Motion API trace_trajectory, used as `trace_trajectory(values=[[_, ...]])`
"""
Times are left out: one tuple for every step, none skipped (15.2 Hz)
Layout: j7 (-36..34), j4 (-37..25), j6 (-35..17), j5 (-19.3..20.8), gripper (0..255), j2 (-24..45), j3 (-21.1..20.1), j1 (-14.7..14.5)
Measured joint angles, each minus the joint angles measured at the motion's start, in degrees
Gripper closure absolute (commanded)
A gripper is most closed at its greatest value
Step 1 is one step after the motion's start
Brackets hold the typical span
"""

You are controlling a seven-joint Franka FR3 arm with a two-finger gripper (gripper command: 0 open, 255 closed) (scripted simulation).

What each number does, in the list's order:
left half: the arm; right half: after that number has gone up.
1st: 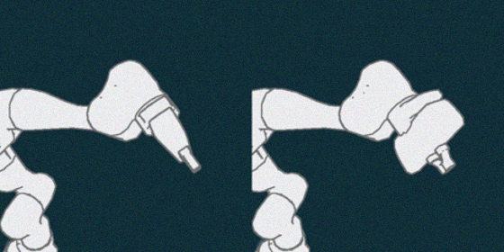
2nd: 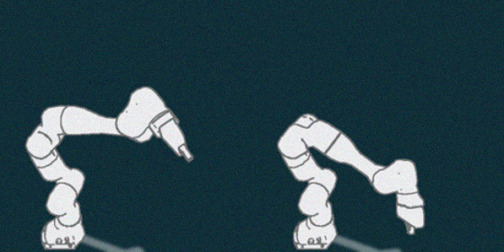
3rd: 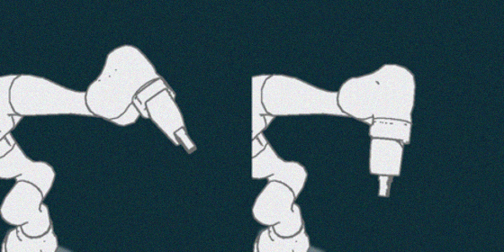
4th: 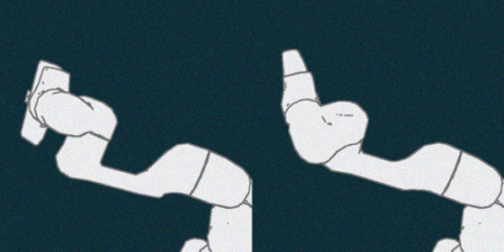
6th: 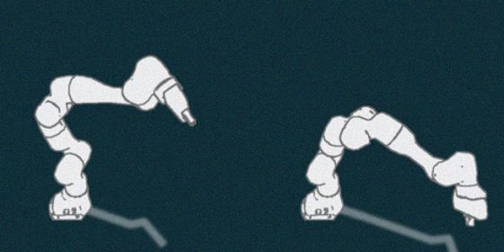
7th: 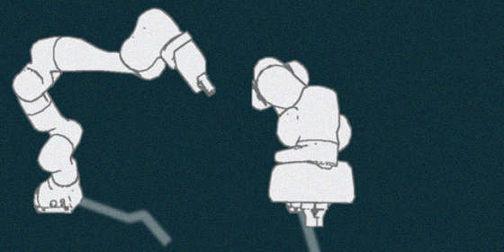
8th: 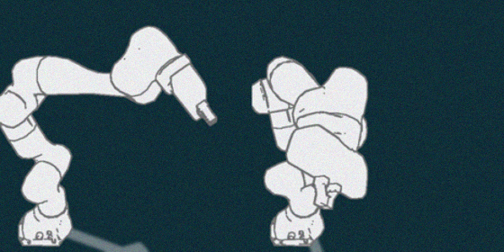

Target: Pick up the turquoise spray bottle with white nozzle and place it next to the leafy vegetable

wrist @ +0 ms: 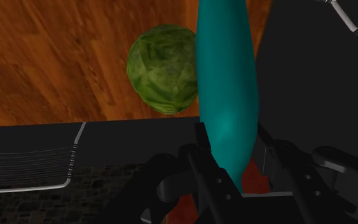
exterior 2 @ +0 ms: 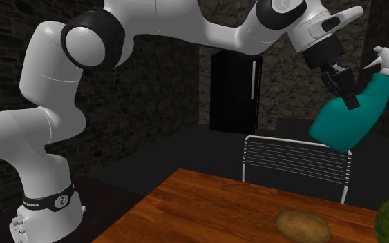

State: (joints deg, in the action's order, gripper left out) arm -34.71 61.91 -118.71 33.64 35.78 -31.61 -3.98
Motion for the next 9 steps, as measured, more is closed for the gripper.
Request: trace_trajectory(values=[[1.1, -5.8, 2.1, 0.6, 255, 3.5, 0.6, -2.0], [2.6, -15.1, 5.2, 1.6, 255, 8.8, 1.7, -5.4], [3.0, -17.6, 5.8, 1.8, 255, 10.8, 2.1, -6.3], [3.0, -17.4, 5.3, 1.9, 255, 11.2, 2.2, -6.1], [2.8, -16.5, 4.5, 2.0, 255, 11.2, 2.2, -5.8], [2.2, -14.5, 3.3, 2.1, 255, 10.6, 2.1, -5.2], [2.1, -14.0, 2.7, 2.2, 255, 10.7, 2.2, -5.0], [1.8, -13.3, 1.9, 2.3, 255, 10.8, 2.2, -4.9], [1.4, -11.9, 1.0, 2.4, 255, 10.5, 2.3, -4.5]])
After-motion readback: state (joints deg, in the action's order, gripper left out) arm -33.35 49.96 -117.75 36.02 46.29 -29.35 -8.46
